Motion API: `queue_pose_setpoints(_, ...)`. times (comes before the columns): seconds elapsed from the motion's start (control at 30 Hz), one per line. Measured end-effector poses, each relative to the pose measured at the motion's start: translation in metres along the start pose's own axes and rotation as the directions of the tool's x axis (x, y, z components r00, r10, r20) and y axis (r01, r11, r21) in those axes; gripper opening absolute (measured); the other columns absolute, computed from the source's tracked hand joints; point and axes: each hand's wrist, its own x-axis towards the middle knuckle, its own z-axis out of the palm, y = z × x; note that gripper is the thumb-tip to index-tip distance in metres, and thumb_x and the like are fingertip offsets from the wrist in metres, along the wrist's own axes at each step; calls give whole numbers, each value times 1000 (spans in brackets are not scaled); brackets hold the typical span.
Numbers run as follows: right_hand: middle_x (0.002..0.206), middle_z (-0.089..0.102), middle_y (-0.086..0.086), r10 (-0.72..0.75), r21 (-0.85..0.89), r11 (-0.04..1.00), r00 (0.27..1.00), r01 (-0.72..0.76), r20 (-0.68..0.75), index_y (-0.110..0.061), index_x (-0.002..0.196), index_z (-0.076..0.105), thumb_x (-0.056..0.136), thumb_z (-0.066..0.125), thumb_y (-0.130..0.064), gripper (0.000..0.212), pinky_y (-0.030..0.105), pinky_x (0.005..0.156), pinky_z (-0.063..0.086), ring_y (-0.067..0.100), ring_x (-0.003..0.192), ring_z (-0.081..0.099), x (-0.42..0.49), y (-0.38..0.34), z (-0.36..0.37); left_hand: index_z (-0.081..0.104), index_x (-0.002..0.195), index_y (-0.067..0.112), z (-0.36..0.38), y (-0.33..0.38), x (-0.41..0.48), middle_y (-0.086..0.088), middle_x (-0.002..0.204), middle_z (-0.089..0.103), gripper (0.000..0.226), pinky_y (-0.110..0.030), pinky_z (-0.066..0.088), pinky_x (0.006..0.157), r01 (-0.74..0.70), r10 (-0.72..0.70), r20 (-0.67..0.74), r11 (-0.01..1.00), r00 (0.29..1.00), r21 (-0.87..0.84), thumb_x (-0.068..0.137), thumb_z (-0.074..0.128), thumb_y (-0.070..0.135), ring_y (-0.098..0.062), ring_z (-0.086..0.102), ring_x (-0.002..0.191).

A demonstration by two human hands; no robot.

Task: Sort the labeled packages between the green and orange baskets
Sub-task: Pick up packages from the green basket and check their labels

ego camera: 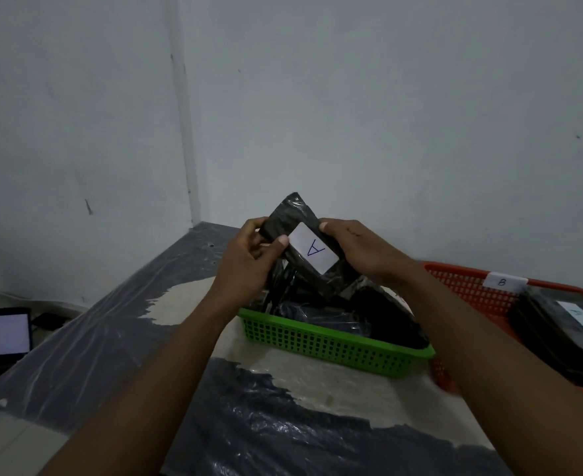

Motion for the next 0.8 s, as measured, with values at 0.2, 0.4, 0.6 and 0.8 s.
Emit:
queue_pose_setpoints(0.2,101,75,4,-113,-116,988,987,100,-113,-19,113,70,100,59,-29,19,38,85,54,22,93,72,-4,5,-8,56,121,25,-2,4,1,4,102,76,31,-27,62,70,-63,53,-142,996,988,-62,93,69,30,-13,75,87)
queue_pose_setpoints(0.4,99,70,-7,-207,-322,943,913,90,-353,-20,116,67,100,58,-24,18,8,68,44,-8,77,62,-8,19,-32,50,133,37,4,4,0,15,112,69,44,-20,57,79,-77,78,-29,996,997,35,93,68,35,-1,69,97)
queue_pose_setpoints(0.6,113,70,10,11,-347,902,817,-258,-577,-10,128,61,101,53,-16,29,24,76,45,18,87,61,-30,69,-70,57,127,30,48,-21,-24,10,117,63,36,-28,55,86,-255,151,272,878,950,404,94,65,40,-3,62,101)
queue_pose_setpoints(0.8,115,69,12,93,-347,873,815,-344,-572,-11,131,58,98,50,-8,34,27,75,44,19,88,59,-45,98,-75,52,137,25,83,-35,-35,5,127,60,47,-36,50,91,-413,154,450,719,879,559,99,50,52,-14,56,113)
